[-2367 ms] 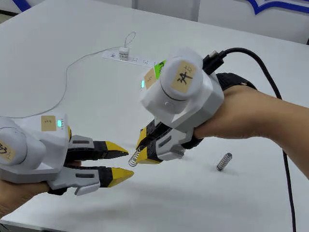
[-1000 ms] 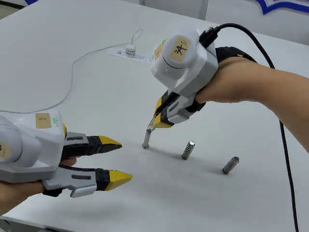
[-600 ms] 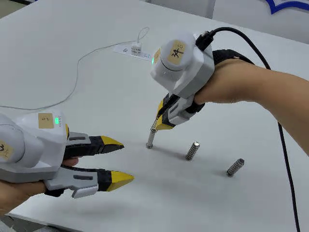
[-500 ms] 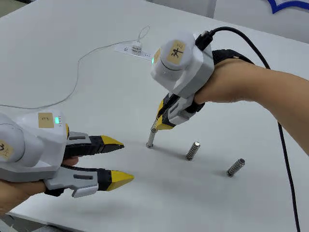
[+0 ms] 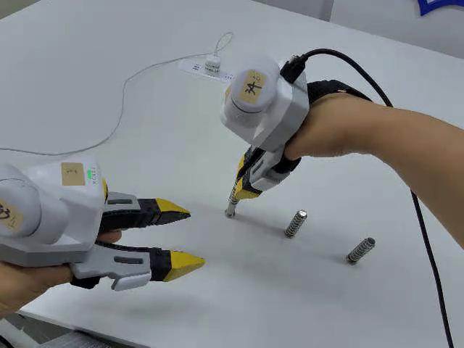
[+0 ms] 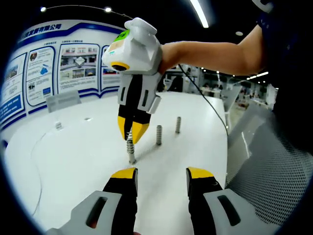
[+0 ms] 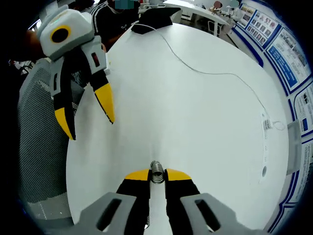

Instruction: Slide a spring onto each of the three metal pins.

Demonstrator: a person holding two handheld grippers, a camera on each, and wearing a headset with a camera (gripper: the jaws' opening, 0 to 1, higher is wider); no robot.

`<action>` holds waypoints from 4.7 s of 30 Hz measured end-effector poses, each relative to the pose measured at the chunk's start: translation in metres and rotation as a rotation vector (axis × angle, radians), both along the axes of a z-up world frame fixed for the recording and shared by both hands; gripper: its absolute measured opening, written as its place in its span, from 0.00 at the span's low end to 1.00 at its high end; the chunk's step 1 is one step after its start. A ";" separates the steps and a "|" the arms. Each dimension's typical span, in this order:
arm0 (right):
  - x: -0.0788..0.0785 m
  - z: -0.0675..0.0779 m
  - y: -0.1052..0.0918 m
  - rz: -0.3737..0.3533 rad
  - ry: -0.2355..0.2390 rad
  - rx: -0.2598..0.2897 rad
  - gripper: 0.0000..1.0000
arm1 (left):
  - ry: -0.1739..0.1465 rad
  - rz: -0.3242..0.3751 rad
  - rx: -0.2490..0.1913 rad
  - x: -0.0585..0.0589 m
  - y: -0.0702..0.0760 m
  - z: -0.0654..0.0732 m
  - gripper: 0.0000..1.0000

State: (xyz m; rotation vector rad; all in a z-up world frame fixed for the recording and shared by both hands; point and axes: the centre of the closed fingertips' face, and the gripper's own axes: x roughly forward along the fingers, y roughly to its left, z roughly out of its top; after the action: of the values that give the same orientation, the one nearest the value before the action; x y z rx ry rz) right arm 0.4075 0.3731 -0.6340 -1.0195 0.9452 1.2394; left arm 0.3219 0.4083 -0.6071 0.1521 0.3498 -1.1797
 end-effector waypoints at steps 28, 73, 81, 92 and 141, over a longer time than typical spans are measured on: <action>-0.011 -0.023 0.006 -0.014 0.041 -0.002 0.14 | 0.010 -0.001 0.002 0.004 0.000 -0.003 0.41; -0.023 0.045 -0.095 -0.420 -0.172 0.365 0.41 | -0.016 -0.033 0.008 0.006 -0.017 0.016 0.49; -0.027 0.055 -0.119 -0.496 -0.219 0.445 0.46 | -0.016 -0.027 0.010 0.007 -0.018 0.018 0.50; -0.045 0.060 -0.146 -0.540 -0.267 0.536 0.54 | -0.011 -0.011 0.007 0.006 -0.018 0.017 0.51; -0.107 0.038 -0.177 -0.696 -0.341 0.698 0.72 | 0.010 0.010 -0.022 -0.002 -0.011 0.014 0.53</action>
State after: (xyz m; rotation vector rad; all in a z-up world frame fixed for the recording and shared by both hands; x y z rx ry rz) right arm 0.3004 0.1963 -0.5963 -0.2746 0.4622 0.6785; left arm 0.3200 0.3972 -0.5935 0.1251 0.3462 -1.1739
